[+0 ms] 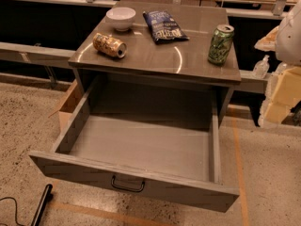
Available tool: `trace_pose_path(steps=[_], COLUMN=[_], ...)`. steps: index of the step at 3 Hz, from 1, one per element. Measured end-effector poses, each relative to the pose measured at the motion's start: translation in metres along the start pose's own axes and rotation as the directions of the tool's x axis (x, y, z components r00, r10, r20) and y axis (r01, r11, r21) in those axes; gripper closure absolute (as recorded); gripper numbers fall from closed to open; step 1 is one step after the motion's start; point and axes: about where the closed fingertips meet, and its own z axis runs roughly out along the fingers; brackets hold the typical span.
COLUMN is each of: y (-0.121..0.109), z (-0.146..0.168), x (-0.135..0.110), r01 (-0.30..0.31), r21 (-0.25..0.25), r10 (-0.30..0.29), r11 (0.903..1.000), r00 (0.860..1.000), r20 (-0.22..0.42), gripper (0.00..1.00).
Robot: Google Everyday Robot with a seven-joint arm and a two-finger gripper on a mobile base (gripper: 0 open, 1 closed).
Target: Place blue chip bag into top drawer
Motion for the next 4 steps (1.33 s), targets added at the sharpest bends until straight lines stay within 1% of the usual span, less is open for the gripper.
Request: trace_pose_path(steps=[1, 2, 3, 4], y=[0.000, -0.023, -0.069, -0.108], z=[0.000, 0.003, 0.023, 0.055], x=[0.000, -0.008, -0.025, -0.048], r01=[0.000, -0.061, -0.221, -0.368], r21=[0.000, 0.043, 0.062, 0.012], r10=[0.000, 0.058, 0.199, 0.328], r11=[1.0000, 0.9972, 0.9733, 0.9297], r00=[1.000, 0.996, 0.946, 0.842], r20=[0.000, 0.074, 0.255, 0.428], gripper=[0.00, 0.00, 0.00, 0.00])
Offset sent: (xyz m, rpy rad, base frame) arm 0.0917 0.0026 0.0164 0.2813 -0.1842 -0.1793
